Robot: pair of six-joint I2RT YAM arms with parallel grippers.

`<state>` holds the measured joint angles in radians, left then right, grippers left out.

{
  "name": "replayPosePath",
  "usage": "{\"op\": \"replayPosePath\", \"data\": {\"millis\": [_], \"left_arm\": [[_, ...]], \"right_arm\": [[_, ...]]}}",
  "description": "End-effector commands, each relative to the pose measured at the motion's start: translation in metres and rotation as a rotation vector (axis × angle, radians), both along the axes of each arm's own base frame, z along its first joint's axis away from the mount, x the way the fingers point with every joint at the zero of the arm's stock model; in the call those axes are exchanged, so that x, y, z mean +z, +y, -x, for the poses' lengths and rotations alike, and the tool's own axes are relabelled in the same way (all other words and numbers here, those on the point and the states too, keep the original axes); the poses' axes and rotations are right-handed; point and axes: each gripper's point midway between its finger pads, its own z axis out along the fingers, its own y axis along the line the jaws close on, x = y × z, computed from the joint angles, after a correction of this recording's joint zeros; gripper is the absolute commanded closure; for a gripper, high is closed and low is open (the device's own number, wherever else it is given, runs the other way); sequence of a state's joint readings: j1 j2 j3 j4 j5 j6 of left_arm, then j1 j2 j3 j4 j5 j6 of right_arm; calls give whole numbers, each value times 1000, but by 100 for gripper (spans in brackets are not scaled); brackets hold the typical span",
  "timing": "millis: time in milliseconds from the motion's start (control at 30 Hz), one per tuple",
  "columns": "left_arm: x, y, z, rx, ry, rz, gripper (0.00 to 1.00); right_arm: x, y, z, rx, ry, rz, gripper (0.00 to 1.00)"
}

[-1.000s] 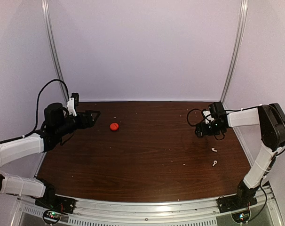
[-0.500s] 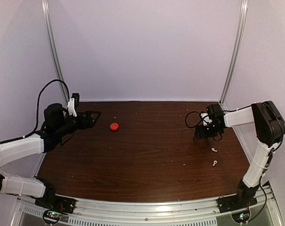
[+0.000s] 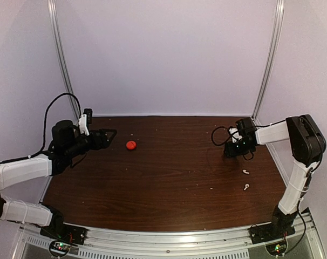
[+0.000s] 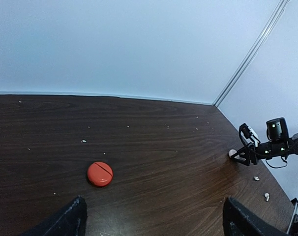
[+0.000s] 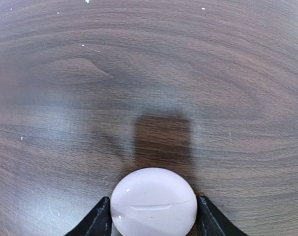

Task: Insert the wireless bluetooth earbuds into the charging case
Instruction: Pick up the charging case from the center of the board, then pass from the right arm to the left

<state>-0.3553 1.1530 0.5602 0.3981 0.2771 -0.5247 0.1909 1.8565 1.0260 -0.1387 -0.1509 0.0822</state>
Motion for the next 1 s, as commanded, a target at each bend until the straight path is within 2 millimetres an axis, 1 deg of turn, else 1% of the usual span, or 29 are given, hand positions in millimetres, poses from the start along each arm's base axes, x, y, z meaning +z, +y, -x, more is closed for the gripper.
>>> {"op": "replayPosePath", "data": {"millis": [0,100,167,267,333,400,433,500,567,633,733,800,900,967], "left_arm": [[0,-7,3,-39,-34,12,4],[-1,-10,6,-60,-35,19,6],[-2,-14,9,-81,-39,24,9],[1,-24,19,-128,-69,36,13],[6,-33,29,-147,-114,39,14],[12,-44,42,-162,-182,32,15],[16,-51,50,-172,-226,27,15],[24,-66,67,-202,-310,25,15],[30,-80,86,-244,-372,40,16],[40,-90,101,-282,-438,68,17],[54,-108,122,-327,-538,77,18],[60,-121,136,-362,-601,70,18],[66,-140,161,-441,-690,63,18],[68,-145,170,-493,-703,87,20]], "right_arm": [[3,14,7,41,3,-55,46],[26,35,14,103,-63,-74,48],[49,54,18,153,-131,-93,50],[89,82,28,207,-244,-149,51],[123,103,37,227,-329,-240,52],[157,127,53,257,-405,-341,52],[178,139,63,277,-451,-392,52],[207,164,82,323,-508,-479,52],[232,190,105,387,-549,-571,52],[253,211,128,444,-590,-644,52],[277,235,157,518,-637,-732,52],[287,249,174,572,-660,-772,52],[296,266,199,668,-698,-773,52],[296,274,214,716,-743,-709,52]]}}
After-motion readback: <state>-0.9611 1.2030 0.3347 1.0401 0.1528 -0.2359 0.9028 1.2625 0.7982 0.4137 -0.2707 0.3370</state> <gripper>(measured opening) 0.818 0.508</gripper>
